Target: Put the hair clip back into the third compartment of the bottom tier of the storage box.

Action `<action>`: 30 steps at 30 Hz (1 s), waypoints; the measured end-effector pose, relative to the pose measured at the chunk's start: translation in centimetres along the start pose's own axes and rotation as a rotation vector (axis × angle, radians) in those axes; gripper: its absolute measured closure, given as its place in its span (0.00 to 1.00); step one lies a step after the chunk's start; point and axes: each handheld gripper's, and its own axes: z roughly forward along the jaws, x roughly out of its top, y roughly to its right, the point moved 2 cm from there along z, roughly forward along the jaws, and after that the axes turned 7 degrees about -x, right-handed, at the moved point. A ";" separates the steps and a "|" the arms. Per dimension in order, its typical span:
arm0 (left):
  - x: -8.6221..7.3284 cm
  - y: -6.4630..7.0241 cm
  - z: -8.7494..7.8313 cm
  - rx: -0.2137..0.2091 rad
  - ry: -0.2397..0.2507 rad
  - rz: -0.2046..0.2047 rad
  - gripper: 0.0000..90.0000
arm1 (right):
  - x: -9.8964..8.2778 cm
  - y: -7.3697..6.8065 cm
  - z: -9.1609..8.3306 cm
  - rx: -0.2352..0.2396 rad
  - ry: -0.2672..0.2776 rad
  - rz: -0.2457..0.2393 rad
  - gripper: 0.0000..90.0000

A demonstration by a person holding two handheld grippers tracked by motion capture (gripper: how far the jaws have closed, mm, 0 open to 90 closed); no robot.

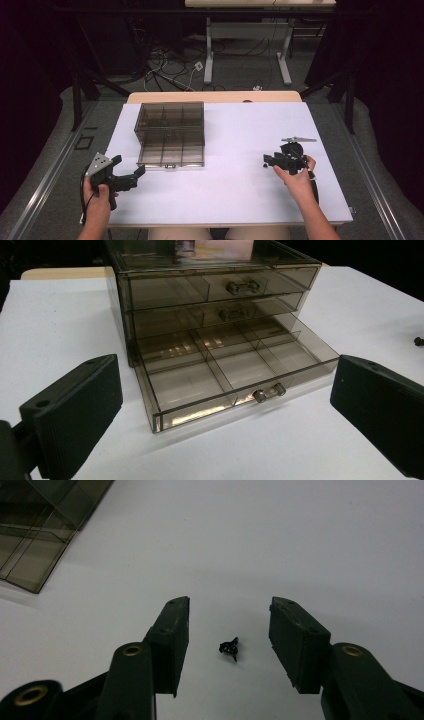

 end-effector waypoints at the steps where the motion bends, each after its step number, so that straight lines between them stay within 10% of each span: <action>1: 0.0 0.0 0.0 0.000 -0.002 0.000 0.00 | -0.1 -0.1 0.2 -0.001 -0.019 0.006 0.58; 30: 0.0 0.0 0.1 0.004 -0.009 0.010 0.00 | -0.4 -0.4 2.4 -0.041 -0.166 -0.019 0.76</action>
